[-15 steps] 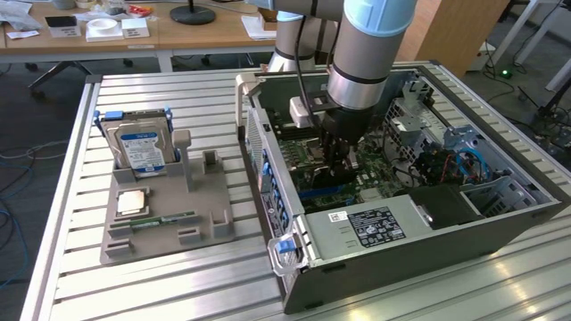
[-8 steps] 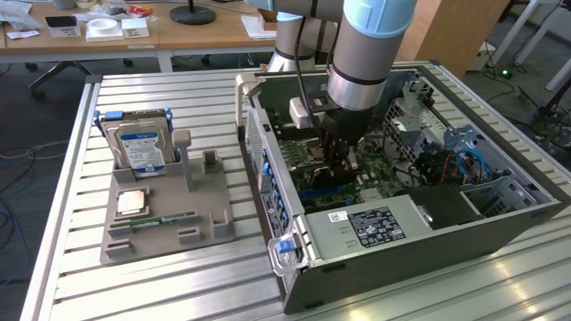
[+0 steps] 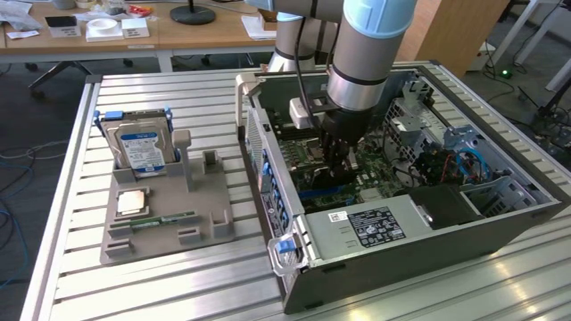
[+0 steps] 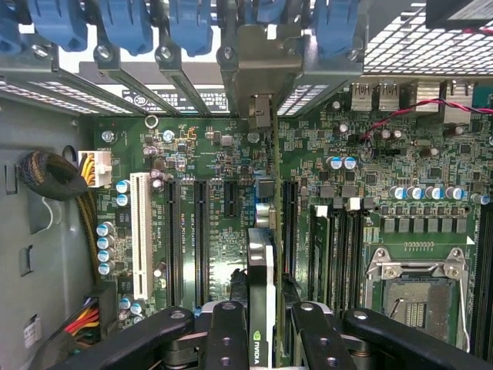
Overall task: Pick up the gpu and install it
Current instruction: 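Insert the gpu into the slot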
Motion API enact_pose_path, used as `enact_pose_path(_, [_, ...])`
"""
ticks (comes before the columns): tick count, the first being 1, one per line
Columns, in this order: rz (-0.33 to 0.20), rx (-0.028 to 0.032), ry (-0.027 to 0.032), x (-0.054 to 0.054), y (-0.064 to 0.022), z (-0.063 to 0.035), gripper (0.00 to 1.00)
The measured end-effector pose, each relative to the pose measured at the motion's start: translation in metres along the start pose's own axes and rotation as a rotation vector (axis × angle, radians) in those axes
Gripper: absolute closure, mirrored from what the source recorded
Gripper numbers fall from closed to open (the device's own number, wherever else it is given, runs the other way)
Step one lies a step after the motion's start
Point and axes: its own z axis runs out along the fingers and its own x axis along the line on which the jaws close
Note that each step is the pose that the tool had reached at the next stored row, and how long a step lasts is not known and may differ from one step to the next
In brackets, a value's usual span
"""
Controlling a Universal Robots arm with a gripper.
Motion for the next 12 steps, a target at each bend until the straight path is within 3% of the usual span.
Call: enact_pose_path(12, [0.000,0.0000,0.0002,0.0000,0.0000,0.0009,0.73])
